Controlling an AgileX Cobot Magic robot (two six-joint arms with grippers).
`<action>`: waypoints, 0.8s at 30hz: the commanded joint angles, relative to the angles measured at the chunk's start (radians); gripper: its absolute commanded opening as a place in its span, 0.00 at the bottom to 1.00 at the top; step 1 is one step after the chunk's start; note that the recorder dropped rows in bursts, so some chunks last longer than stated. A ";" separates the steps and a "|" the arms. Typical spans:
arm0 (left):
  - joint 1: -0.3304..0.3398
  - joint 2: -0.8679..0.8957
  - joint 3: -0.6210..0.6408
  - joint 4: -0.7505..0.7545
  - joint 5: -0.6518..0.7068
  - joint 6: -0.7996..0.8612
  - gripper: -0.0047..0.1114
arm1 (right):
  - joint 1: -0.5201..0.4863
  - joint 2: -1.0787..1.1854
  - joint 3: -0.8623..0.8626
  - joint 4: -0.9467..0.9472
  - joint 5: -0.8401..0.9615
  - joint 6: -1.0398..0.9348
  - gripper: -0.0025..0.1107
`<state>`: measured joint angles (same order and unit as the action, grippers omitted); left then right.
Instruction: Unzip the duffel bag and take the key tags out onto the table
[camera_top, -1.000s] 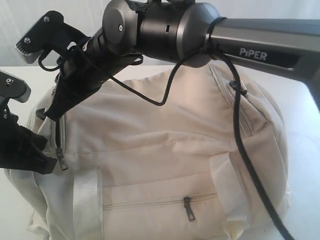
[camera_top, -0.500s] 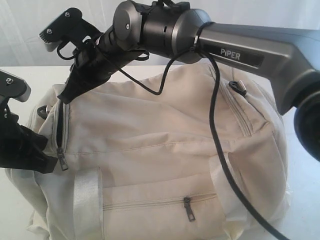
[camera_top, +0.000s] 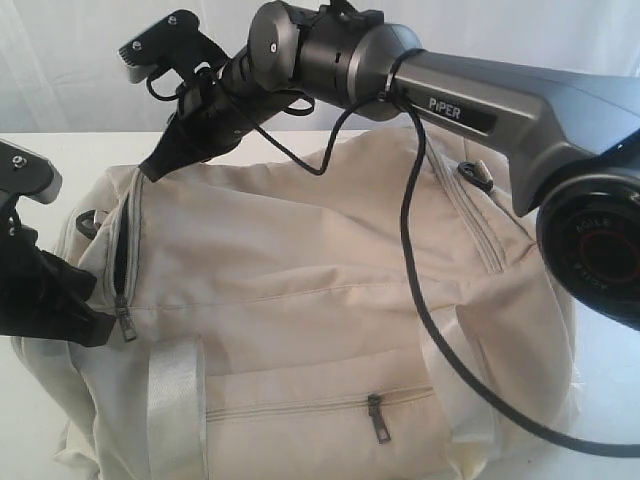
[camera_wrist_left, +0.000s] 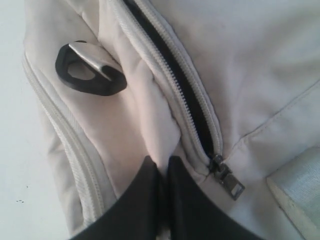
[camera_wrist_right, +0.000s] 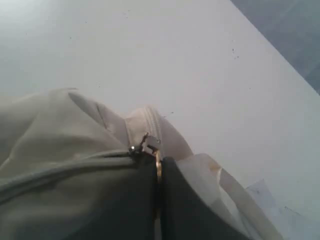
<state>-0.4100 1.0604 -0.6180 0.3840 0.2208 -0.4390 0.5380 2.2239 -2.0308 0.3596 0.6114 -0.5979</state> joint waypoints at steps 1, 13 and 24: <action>0.001 -0.002 0.012 -0.018 0.036 -0.014 0.04 | -0.039 0.002 -0.012 -0.018 -0.004 0.027 0.02; 0.001 -0.002 0.012 -0.001 0.034 -0.014 0.04 | -0.052 0.002 -0.016 -0.007 0.099 0.027 0.02; 0.001 -0.002 -0.003 -0.017 0.055 -0.014 0.39 | -0.052 -0.013 -0.016 0.006 0.156 0.027 0.02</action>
<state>-0.4100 1.0604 -0.6156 0.3897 0.2354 -0.4390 0.4986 2.2301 -2.0411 0.3742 0.7540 -0.5763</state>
